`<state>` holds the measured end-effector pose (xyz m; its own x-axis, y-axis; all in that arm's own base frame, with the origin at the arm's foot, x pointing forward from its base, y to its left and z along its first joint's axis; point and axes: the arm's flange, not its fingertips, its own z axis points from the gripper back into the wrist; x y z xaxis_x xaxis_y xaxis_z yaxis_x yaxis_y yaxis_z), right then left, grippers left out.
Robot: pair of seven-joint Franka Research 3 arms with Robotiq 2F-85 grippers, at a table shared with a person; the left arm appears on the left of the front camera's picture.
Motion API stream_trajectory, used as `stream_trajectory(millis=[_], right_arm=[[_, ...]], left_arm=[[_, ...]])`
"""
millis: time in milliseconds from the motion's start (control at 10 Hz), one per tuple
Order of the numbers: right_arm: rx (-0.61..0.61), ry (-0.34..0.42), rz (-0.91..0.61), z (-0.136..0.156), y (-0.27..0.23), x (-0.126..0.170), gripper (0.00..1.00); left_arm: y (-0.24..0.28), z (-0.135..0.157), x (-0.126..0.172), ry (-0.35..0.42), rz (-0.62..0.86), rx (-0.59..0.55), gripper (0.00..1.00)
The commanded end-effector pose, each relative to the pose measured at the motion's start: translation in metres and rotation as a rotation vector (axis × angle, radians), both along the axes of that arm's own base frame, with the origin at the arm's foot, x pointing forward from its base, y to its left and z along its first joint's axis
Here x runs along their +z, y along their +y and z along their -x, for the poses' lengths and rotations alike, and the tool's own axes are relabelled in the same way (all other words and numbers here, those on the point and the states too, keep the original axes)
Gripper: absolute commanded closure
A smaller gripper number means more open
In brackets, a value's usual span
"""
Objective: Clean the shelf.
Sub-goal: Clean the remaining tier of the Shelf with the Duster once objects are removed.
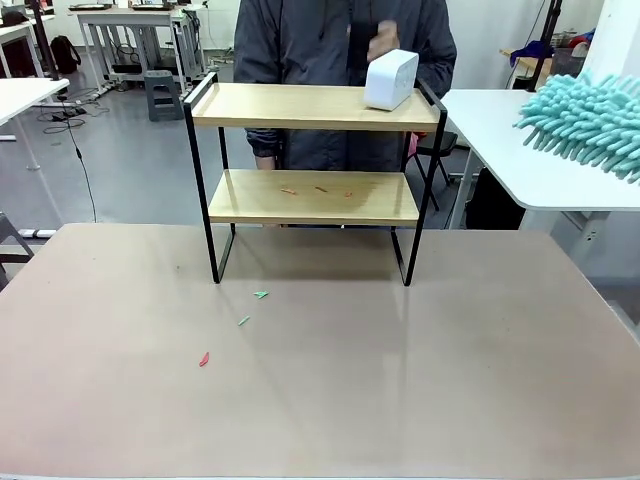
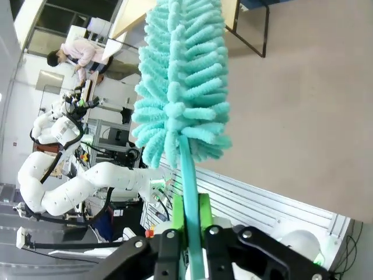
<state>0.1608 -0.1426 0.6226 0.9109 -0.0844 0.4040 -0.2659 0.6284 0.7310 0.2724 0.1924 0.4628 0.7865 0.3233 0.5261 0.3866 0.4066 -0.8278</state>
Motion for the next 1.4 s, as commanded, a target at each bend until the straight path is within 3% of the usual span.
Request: stream_trajectory(millis=[0, 200, 500, 600, 700, 1000, 1300], right_arm=[[0.135, 0.012, 0.108, 0.011, 0.058, -0.006, 0.88], [0.300, 0.051, 0.276, 0.014, 0.131, -0.030, 0.88], [0.274, -0.096, 0.389, -0.037, 0.211, -0.057, 0.88], [0.307, 0.039, 0.349, 0.007, 0.171, -0.043, 0.88], [0.307, 0.039, 0.349, 0.007, 0.171, -0.043, 0.88], [0.250, -0.083, 0.450, -0.051, 0.235, -0.045, 0.88], [0.110, -0.084, 0.476, -0.123, 0.255, -0.053, 0.88]], left_arm=[[-0.001, -0.001, 0.001, -0.025, 0.008, -0.002, 0.00], [-0.001, -0.001, 0.001, -0.025, 0.008, -0.002, 0.00], [-0.001, -0.001, 0.001, -0.025, 0.008, -0.002, 0.00], [-0.001, -0.001, 0.001, -0.025, 0.008, -0.002, 0.00], [-0.001, -0.001, 0.001, -0.025, 0.008, -0.002, 0.00], [-0.001, -0.001, 0.001, -0.025, 0.008, -0.002, 0.00], [-0.001, -0.001, 0.001, -0.025, 0.008, -0.002, 0.00]])
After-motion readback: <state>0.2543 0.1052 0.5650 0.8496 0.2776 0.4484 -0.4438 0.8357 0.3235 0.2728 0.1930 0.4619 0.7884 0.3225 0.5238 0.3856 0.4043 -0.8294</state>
